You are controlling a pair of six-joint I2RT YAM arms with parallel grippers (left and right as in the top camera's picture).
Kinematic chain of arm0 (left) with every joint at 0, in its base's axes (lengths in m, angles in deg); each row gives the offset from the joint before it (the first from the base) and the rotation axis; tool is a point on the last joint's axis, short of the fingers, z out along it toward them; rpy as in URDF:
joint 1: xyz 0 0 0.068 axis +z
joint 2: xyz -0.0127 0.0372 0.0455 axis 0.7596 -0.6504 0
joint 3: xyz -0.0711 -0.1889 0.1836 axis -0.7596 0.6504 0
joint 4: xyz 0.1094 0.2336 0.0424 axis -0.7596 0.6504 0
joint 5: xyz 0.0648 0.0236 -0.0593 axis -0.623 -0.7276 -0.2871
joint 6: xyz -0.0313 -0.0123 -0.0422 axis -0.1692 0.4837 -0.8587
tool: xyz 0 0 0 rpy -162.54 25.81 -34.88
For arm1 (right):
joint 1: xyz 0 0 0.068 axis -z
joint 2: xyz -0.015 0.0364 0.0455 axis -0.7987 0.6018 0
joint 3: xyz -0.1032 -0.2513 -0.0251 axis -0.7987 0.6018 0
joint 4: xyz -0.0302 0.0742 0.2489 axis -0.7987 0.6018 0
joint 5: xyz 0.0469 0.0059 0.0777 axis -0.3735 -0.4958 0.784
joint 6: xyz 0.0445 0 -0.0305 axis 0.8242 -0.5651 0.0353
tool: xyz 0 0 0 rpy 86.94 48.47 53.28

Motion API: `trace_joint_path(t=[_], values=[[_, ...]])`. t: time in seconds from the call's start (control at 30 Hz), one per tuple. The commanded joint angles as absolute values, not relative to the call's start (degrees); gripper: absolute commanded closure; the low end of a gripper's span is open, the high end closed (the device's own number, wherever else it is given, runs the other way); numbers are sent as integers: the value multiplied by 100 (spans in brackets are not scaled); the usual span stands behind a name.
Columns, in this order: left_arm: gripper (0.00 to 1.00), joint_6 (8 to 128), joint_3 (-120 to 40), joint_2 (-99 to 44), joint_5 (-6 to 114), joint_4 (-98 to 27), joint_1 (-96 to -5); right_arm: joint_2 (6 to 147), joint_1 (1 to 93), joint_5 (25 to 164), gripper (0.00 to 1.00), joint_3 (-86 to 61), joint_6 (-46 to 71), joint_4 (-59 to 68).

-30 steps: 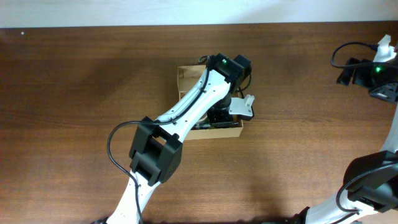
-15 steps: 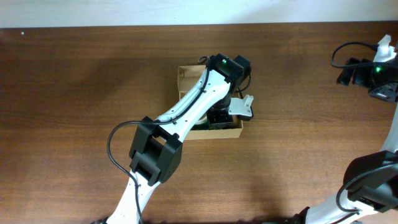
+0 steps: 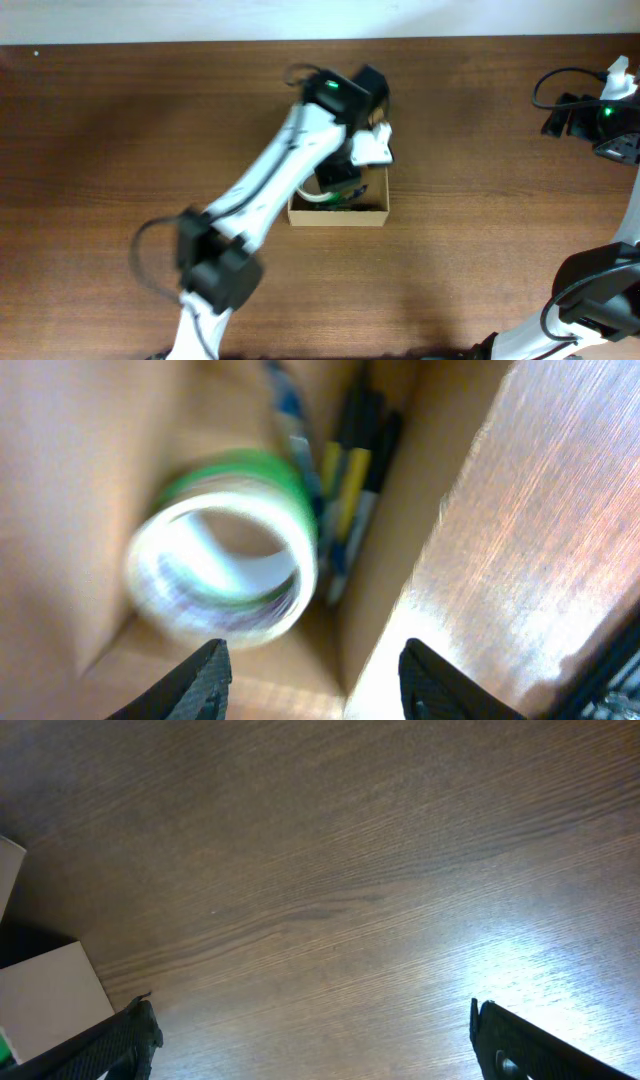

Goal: Pack container
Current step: 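Withdraw the left gripper from the box to the upper left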

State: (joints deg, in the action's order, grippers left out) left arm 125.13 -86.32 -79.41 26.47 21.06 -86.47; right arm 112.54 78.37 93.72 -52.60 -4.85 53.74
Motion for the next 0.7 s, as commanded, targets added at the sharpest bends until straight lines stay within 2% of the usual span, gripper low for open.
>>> trace_joint_path(t=[0.0,0.1,0.23,0.3,0.47,0.67], values=[[47,12132,-8694,-6546,2430,1929,-8212,11241,7815,9405,1,-5236,-457,5372],[55,11818,-8694,-5984,2332,1627,-7630,11241,7815,9411,1,-5236,-455,5341],[87,10943,-8691,-5713,2351,1245,-6409,11241,7811,9988,1,-5236,-455,4775],[98,10526,-8648,-5781,2419,1122,-5829,11241,7811,10478,1,-5236,-455,4546],[98,10233,-8556,-6356,3809,961,-4673,11252,7802,11350,1,-5236,-413,4163],[98,10187,-8551,-7368,4874,939,-4175,11291,7601,11770,0,-5234,-409,3752]])
